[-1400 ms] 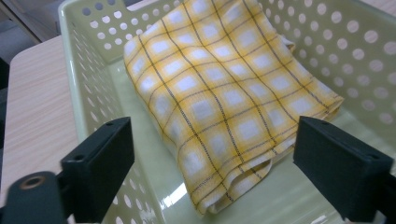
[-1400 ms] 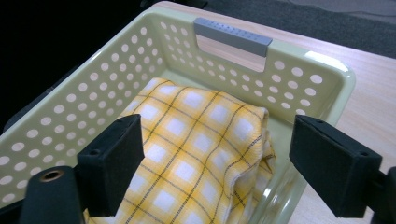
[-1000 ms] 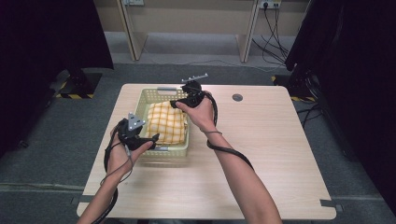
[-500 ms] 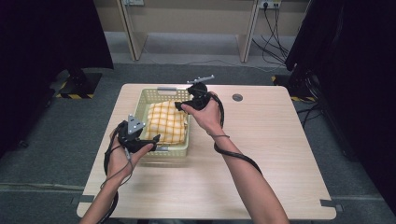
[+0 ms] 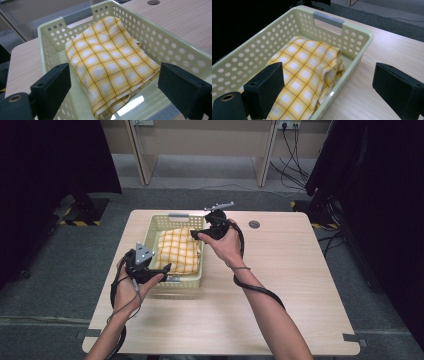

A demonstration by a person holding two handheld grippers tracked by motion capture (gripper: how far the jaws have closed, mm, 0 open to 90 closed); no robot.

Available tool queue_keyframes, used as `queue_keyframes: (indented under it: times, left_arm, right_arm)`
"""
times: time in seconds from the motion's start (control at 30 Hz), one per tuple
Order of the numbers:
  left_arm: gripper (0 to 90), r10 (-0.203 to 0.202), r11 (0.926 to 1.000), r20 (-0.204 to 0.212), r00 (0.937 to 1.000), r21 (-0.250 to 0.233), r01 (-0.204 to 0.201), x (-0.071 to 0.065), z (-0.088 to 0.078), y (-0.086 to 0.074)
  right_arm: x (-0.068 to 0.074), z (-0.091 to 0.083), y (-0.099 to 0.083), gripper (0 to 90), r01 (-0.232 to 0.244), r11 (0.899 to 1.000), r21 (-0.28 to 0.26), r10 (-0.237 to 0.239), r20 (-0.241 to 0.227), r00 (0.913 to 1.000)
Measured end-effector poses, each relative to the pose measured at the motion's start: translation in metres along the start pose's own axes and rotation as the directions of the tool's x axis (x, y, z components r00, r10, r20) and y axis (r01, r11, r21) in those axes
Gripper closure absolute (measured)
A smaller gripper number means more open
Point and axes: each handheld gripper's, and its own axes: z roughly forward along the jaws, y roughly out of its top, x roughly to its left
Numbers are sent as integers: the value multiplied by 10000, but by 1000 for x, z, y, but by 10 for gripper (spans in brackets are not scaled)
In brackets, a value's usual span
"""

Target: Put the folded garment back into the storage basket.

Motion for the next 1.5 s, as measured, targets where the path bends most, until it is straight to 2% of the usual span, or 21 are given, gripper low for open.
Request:
queue_keyframes:
  times: [0.37,1.07,1.4,1.5]
  left_arm:
    - [110,-137,9997,22,9999,-216,138,-3,-3,-4]
    - [116,-26,9976,-78,10000,-690,20,-4,-15,-17]
    - [116,36,9955,-102,9999,-943,-46,-4,-21,-19]
    - [113,47,9953,-79,10000,-970,-55,-5,-21,-19]
  right_arm:
    - [-7,-13,-8,111,43,9999,-134,-41,134,9999]
    - [-22,-30,-32,107,-50,9998,-167,56,348,9994]
    - [-32,-46,-41,104,142,9995,-297,-124,613,9980]
    - [-35,-51,-45,104,45,9994,-334,-23,671,9977]
